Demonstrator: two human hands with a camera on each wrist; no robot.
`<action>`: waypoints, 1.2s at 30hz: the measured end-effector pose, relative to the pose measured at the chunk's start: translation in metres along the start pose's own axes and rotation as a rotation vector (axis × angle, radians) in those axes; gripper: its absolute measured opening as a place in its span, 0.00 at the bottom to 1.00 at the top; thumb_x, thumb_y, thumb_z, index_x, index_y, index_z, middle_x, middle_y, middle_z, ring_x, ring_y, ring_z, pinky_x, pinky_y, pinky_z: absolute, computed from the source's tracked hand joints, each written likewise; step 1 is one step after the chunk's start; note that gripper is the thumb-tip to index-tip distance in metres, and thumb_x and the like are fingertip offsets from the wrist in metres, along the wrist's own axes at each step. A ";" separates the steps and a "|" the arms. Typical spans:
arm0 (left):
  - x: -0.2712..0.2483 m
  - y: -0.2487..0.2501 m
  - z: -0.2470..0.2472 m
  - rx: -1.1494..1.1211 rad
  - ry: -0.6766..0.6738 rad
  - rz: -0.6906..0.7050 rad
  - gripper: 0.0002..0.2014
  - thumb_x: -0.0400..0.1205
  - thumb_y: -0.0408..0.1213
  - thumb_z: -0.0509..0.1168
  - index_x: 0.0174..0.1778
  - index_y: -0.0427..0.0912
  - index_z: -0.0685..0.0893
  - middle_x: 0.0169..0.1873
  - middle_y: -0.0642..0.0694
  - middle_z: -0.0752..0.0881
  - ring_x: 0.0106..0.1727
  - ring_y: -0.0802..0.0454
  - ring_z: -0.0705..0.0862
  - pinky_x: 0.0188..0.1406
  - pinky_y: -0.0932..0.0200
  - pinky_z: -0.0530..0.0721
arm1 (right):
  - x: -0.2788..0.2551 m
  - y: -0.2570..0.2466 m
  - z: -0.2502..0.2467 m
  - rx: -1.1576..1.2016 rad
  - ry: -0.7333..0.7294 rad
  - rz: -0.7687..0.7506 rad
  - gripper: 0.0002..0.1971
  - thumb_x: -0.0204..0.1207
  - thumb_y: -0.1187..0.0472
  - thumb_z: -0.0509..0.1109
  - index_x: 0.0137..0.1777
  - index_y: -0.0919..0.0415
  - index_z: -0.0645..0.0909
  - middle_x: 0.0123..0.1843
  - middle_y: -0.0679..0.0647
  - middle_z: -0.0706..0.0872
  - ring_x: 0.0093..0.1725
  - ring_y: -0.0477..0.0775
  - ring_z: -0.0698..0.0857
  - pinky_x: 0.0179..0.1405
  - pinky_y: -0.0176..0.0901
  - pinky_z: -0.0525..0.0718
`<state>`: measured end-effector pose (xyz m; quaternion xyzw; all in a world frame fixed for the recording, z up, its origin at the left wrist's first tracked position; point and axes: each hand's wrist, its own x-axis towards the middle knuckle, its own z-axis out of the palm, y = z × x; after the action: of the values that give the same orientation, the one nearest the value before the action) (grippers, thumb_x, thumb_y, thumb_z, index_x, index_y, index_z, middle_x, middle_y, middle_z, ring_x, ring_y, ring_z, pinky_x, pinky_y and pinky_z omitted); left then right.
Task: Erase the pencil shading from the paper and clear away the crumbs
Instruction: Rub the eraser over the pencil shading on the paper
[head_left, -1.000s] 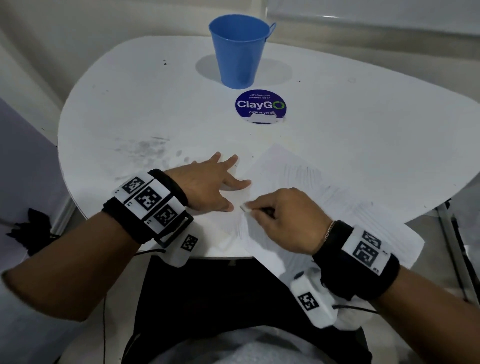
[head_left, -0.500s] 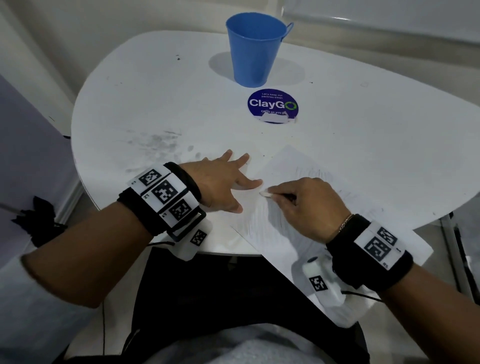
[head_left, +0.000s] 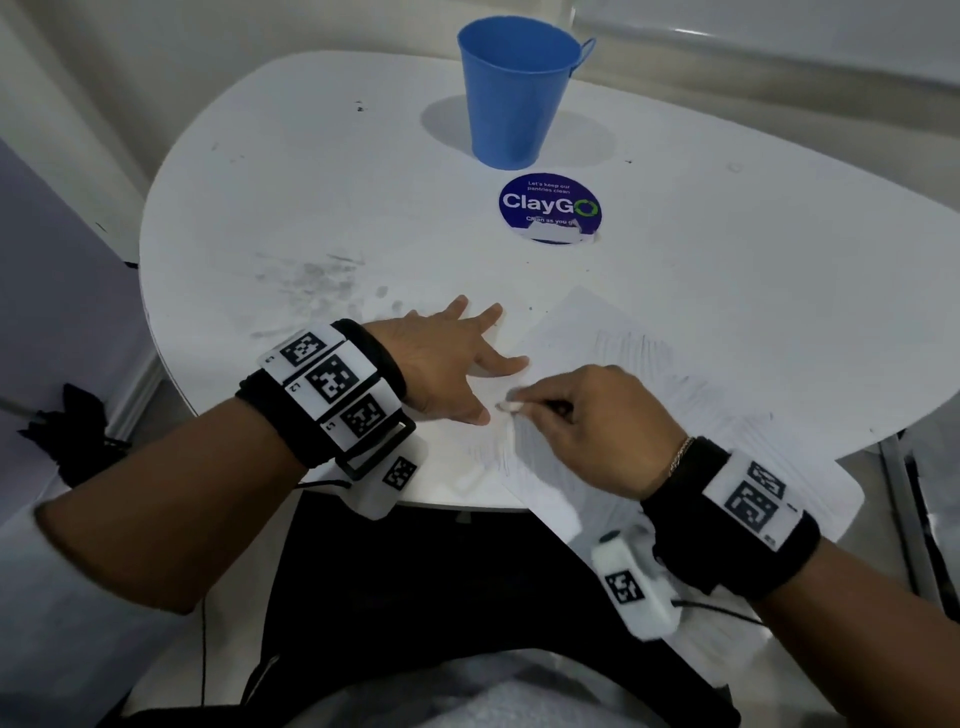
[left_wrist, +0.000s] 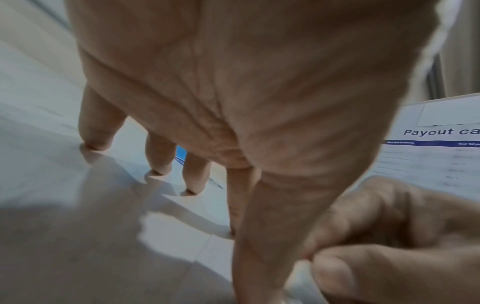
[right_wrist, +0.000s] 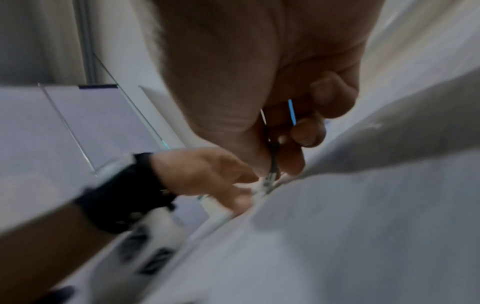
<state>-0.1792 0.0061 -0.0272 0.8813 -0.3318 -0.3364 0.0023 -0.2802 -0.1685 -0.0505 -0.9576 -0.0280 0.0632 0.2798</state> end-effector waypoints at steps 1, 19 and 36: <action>0.000 -0.001 0.001 -0.001 -0.001 0.002 0.35 0.85 0.55 0.66 0.83 0.77 0.54 0.87 0.60 0.32 0.87 0.53 0.30 0.87 0.36 0.42 | 0.003 0.003 -0.003 -0.011 0.057 0.022 0.10 0.83 0.50 0.69 0.57 0.45 0.90 0.31 0.38 0.87 0.30 0.42 0.82 0.36 0.41 0.81; 0.000 -0.002 0.003 0.009 -0.004 0.007 0.38 0.84 0.53 0.68 0.83 0.79 0.51 0.87 0.59 0.31 0.87 0.52 0.28 0.87 0.36 0.38 | 0.002 0.005 -0.007 -0.001 0.039 0.013 0.10 0.83 0.52 0.69 0.58 0.46 0.91 0.41 0.39 0.92 0.30 0.39 0.82 0.35 0.32 0.77; -0.001 0.004 0.002 -0.093 0.062 0.024 0.30 0.88 0.49 0.64 0.83 0.74 0.59 0.88 0.58 0.37 0.88 0.53 0.33 0.86 0.37 0.37 | 0.005 0.015 -0.027 -0.007 0.028 0.106 0.11 0.83 0.53 0.69 0.60 0.49 0.90 0.46 0.41 0.91 0.45 0.42 0.85 0.49 0.35 0.81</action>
<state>-0.1833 0.0039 -0.0275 0.8862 -0.3262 -0.3238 0.0578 -0.2717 -0.1954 -0.0364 -0.9595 0.0265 0.0647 0.2731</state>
